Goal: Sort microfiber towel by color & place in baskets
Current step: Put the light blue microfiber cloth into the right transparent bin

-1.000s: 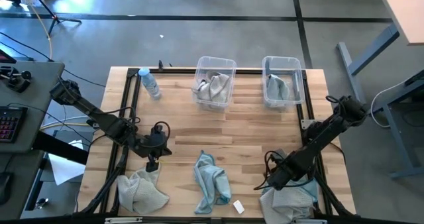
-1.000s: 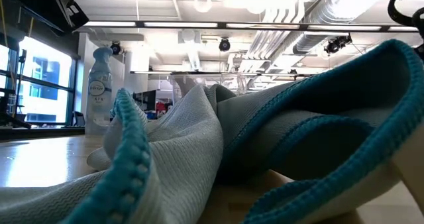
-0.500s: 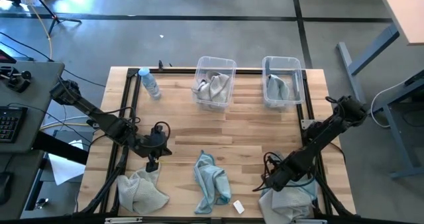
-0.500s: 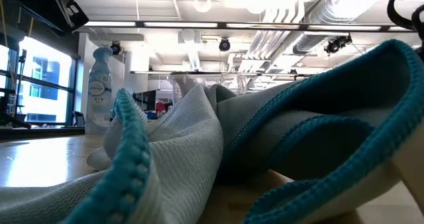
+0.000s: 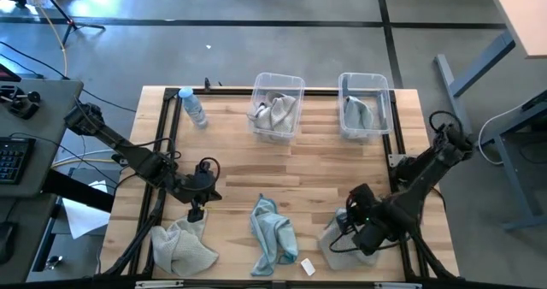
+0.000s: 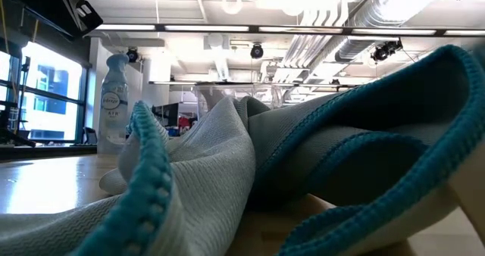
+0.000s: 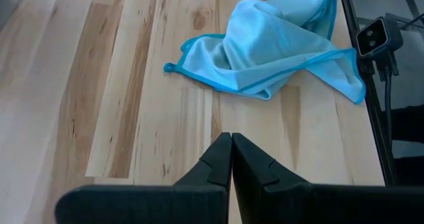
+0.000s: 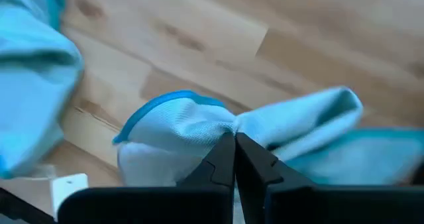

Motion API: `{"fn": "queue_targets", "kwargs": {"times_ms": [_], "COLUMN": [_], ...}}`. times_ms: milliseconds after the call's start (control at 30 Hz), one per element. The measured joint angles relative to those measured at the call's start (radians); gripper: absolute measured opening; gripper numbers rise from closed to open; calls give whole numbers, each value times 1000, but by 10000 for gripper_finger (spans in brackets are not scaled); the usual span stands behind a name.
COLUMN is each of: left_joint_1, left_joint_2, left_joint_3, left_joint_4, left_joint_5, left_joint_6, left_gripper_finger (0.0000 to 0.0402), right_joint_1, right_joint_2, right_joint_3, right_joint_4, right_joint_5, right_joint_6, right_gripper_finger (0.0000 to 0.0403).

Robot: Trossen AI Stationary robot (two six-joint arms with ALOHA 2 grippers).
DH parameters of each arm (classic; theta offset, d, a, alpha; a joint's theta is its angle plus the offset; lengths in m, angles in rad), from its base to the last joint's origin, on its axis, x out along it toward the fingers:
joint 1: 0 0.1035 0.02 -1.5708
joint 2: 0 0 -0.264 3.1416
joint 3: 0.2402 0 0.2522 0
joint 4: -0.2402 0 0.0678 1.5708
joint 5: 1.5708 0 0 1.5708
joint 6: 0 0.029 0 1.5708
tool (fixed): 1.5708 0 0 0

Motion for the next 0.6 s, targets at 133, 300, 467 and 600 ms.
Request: {"fn": "queue_targets", "kwargs": {"times_ms": [133,300,467,600], "left_joint_1": [0,0,0,0], "left_joint_2": [0,0,0,0], "left_joint_3": [0,0,0,0], "left_joint_4": [0,0,0,0], "left_joint_5": [0,0,0,0], "left_joint_6": [0,0,1,16], "left_gripper_finger": [0,0,0,0], "right_joint_1": [18,48,64,68], "right_joint_2": [0,-1,-3,-2], "right_joint_3": [131,240,290,291], "right_joint_4": [-174,-284,-281,-281], "right_joint_5": [37,44,70,190], "right_joint_6": [30,48,29,28], "right_gripper_finger": [0,0,0,0]}}
